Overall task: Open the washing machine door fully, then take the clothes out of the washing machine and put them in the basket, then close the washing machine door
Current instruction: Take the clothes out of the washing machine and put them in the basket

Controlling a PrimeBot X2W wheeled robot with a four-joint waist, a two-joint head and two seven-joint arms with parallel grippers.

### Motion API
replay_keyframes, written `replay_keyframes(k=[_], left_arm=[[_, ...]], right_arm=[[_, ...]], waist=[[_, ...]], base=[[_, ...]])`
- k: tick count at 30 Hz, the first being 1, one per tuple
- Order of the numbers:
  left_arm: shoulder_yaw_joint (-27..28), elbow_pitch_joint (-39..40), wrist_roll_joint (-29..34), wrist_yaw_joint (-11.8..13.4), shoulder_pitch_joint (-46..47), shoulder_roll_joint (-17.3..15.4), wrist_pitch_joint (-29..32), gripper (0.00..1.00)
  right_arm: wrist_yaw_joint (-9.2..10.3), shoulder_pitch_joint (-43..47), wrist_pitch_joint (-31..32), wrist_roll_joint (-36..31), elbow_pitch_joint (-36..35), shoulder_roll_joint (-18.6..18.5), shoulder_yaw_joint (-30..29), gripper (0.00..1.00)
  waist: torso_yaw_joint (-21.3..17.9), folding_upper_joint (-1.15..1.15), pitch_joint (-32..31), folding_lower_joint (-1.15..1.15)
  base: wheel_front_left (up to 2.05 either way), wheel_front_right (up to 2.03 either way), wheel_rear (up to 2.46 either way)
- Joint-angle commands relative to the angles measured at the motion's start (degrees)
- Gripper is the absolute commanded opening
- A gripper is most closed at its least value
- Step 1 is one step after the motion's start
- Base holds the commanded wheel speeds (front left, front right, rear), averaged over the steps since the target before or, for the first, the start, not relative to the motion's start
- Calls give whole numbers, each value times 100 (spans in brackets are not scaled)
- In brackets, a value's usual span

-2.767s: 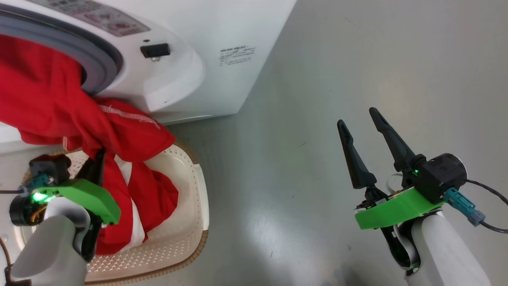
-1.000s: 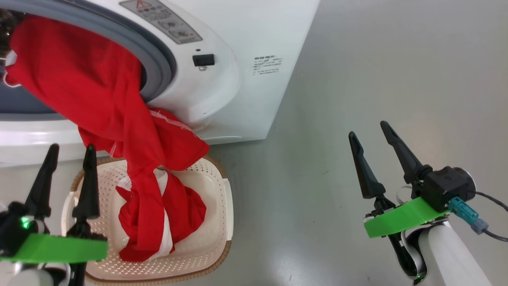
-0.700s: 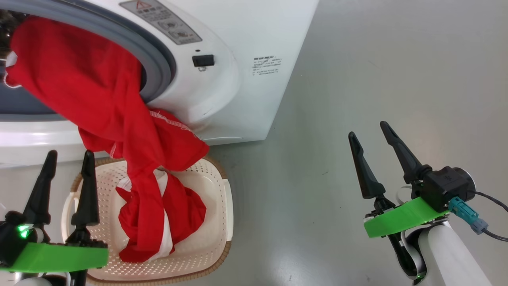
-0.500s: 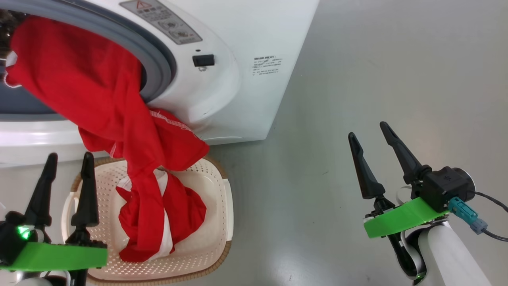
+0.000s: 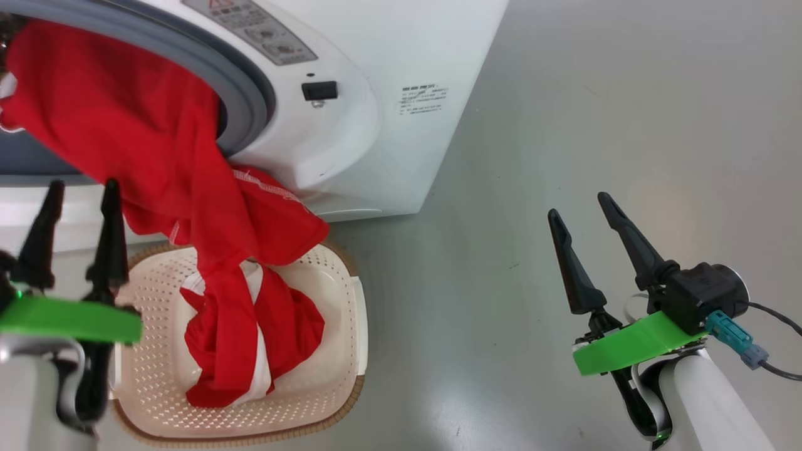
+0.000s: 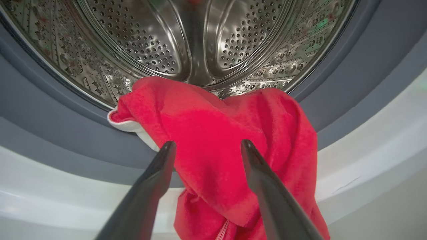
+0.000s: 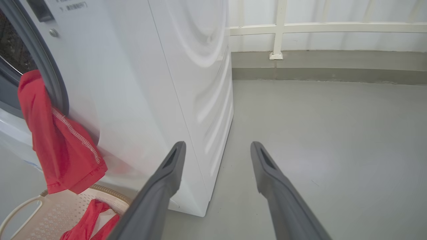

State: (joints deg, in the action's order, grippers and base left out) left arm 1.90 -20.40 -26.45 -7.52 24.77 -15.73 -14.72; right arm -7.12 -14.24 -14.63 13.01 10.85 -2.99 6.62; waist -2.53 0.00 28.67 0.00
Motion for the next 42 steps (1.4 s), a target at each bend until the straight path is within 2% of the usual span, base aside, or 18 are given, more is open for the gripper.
replay_keyframes(k=[1, 10, 21, 29, 39, 40, 41, 42], left_arm=[[146, -78, -54, 3, 201, -291, -28, 100], [-101, -1346, -413, 3, 1174, -697, 4, 100], [-732, -2192, -1169, 3, 1879, -1015, -13, 100], [-1315, -2372, -1844, 3, 2262, -1178, -20, 100], [-1948, -2403, -2231, 3, 2675, -1252, -27, 100], [-1989, -2417, -2247, 3, 2706, -1257, -27, 99], [-2020, -2426, -2260, 3, 2736, -1264, -27, 88], [-2054, -2432, -2269, 3, 2757, -1269, -27, 55]], right_arm=[[-36, 30, -37, 0, -125, 12, 150, 100], [-36, -11, -37, 44, -157, 12, 184, 100], [-36, -65, -37, 71, -192, 12, 188, 100], [-36, -109, -37, 91, -194, 12, 227, 100], [-36, -140, -37, 117, -206, 12, 253, 100], [-36, -142, -37, 120, -206, 12, 258, 100], [-36, -144, -37, 123, -206, 12, 263, 100], [-36, -143, -37, 127, -207, 12, 266, 100]], waist=[[-7, 0, 14, 0], [-110, 0, 97, 0], [-157, 0, 222, 0], [-211, 0, 290, 0], [-275, 0, 329, 0], [-285, 0, 330, 0], [-294, 0, 330, 0], [-303, 0, 327, 0]], base=[[0, 0, 0], [0, 0, 0], [0, 0, 0], [0, 0, 0], [0, 0, 0], [0, 0, 0], [0, 0, 0], [0, 0, 0]])
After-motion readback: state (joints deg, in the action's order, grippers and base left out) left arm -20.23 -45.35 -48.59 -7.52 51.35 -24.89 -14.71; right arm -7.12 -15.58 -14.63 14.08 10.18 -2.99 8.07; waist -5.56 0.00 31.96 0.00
